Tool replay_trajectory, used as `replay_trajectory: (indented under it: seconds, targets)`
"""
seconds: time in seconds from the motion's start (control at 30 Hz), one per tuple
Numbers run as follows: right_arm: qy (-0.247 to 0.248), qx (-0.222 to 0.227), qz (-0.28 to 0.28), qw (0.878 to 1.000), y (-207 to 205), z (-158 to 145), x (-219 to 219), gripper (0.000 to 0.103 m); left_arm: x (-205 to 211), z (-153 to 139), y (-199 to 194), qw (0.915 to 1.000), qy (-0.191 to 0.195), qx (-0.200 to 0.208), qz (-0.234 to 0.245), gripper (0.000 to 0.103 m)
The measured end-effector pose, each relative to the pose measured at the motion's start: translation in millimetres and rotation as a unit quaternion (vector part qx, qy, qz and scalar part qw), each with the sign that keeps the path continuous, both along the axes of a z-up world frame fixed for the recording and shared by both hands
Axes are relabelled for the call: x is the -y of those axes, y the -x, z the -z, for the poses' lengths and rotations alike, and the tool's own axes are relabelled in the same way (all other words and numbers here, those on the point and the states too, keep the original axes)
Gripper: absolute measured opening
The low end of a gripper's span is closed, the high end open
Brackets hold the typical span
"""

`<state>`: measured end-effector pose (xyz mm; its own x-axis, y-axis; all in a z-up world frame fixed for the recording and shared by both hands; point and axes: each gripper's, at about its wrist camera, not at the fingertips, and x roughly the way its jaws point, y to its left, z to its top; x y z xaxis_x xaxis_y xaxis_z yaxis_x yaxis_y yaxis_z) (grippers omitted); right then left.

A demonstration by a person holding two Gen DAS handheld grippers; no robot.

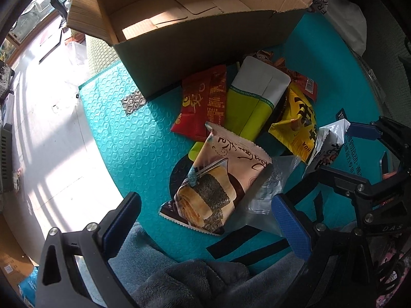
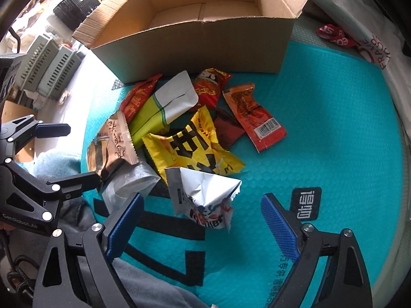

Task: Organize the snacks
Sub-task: 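Grasp the beige sesame-cake packet with the left tool while the right tool grasps the white-red packet, then lift both packets and carry them over the open cardboard box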

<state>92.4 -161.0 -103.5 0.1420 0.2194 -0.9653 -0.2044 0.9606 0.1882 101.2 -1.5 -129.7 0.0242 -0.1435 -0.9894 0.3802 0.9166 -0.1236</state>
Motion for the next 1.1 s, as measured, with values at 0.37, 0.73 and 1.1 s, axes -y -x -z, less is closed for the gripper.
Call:
replay_trajectory:
  seconds: [0.37,0.73,1.1]
  targets:
    - [-0.02,-0.01,0.008,1.0,-0.7,2.2,2.8,0.071,7.9,35.3,-23.2,0.9979,0.008,-0.063,0.016,0.07]
    - [-0.04,-0.009,0.034,0.999,6.7,4.2,15.6,0.029,9.6,9.5,-14.5,0.9995,0.012,-0.025,0.016,0.047]
    - [-0.075,0.003,0.024,0.997,24.9,-8.9,23.7,0.023,7.7,-36.6,5.0,0.9988,0.048,-0.004,0.008,0.047]
